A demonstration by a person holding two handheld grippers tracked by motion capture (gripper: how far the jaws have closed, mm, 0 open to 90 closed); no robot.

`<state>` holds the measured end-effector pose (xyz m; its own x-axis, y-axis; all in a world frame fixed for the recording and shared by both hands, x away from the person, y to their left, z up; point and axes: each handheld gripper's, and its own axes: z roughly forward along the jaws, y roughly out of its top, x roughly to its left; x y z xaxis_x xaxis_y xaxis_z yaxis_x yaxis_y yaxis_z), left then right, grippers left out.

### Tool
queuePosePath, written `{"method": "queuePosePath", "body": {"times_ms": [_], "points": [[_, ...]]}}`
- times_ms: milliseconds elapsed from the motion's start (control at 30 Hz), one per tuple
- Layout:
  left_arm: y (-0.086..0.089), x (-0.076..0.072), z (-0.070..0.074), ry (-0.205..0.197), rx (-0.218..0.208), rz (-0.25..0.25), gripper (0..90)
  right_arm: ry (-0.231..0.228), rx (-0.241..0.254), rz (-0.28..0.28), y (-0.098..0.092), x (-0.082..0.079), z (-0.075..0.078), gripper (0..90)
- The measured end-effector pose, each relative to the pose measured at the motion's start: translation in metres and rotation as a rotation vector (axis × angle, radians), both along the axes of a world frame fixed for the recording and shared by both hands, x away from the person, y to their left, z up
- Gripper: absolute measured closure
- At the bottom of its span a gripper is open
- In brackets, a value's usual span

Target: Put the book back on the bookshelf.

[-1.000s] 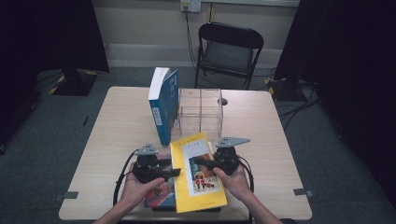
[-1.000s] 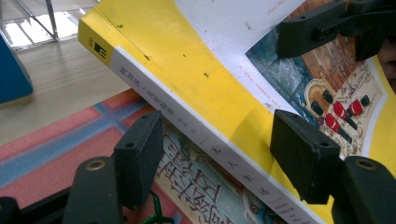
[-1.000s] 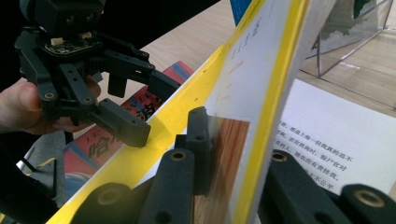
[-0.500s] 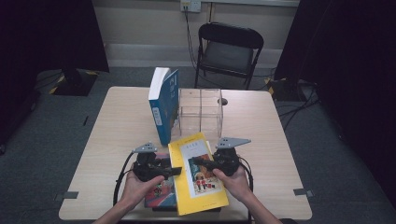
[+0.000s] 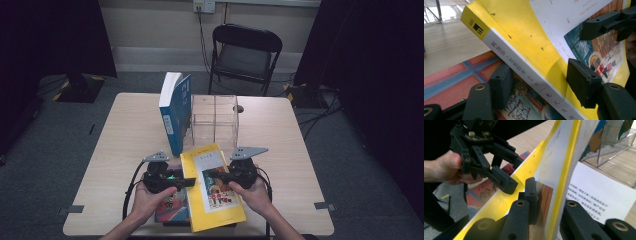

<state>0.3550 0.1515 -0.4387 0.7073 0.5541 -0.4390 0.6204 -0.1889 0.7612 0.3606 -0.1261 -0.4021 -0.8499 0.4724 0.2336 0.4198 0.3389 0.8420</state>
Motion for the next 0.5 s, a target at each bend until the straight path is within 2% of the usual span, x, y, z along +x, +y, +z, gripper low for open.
{"method": "queuePosePath", "body": {"times_ms": [200, 433, 500], "points": [[-0.001, 0.002, 0.005, -0.009, -0.010, 0.008, 41.8, -0.011, -0.017, -0.012, -0.001, -0.001, 0.004, 81.5], [0.000, 0.008, 0.021, -0.071, -0.018, 0.020, 47.5, -0.030, 0.005, -0.036, -0.004, 0.002, 0.017, 82.5], [0.001, 0.009, 0.026, -0.096, -0.033, 0.032, 48.9, -0.041, 0.013, -0.042, -0.004, 0.002, 0.021, 82.8]]}}
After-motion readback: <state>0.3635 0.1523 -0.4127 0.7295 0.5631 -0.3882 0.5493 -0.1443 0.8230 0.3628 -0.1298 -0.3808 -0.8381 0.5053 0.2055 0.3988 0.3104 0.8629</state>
